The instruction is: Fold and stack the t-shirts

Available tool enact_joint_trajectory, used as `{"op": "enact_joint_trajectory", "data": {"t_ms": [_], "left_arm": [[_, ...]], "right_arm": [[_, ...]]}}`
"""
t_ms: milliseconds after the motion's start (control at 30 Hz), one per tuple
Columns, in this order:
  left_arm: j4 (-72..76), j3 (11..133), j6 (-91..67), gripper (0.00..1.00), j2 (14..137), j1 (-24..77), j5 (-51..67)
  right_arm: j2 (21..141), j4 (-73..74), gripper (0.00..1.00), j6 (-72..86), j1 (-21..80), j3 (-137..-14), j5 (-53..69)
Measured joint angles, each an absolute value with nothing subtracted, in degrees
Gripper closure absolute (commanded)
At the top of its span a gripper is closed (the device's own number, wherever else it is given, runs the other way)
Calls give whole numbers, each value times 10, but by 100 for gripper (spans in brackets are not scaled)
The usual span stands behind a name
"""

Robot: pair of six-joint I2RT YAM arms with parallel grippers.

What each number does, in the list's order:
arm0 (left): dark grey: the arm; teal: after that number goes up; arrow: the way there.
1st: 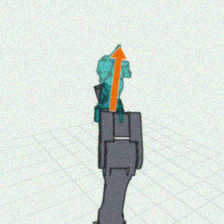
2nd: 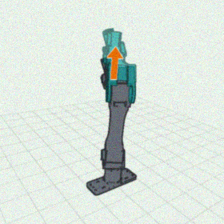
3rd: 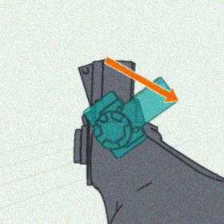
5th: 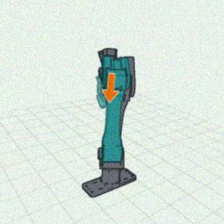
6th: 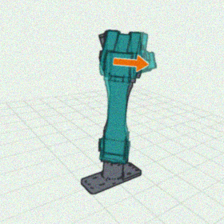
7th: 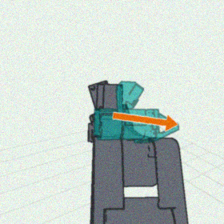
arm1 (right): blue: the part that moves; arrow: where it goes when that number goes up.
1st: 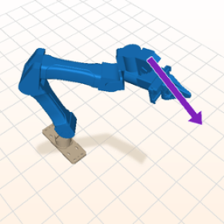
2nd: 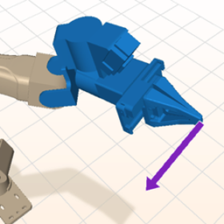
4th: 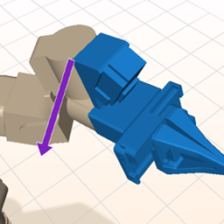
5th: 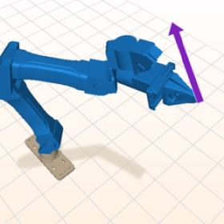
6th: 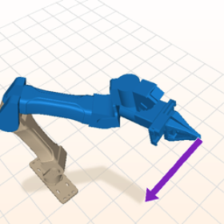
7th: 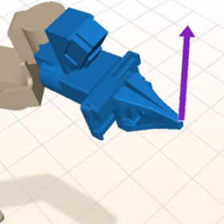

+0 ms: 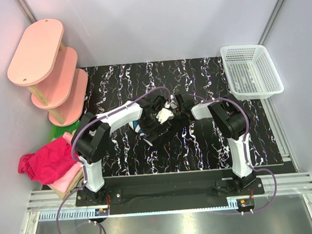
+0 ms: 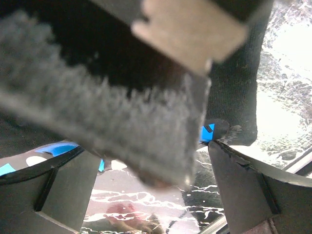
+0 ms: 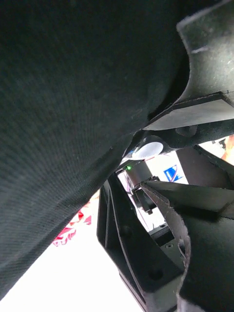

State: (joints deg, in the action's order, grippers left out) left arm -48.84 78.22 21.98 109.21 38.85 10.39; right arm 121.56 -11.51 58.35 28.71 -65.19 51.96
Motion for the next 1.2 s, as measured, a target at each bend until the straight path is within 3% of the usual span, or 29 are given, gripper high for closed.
{"op": "enact_joint_trajectory", "data": {"t_ms": [167,333,567,767,1000,1200], "left_arm": [[-503,782,222,1,1053,383,106],[-561,844,236,1,931,329,127],[-574,919,241,1,787,245,135],[-600,872,242,1,743,221,138],[-620,844,242,1,718,201,139],[-621,841,243,1,678,199,141]], "right_arm": [[1203,-102,46,584,287,-644,519],[1162,-13,45,576,287,-652,515],[1147,57,45,560,288,-789,517],[1227,53,46,556,288,-893,528],[1347,59,44,550,274,-900,554],[1334,86,23,519,254,-903,558]]}}
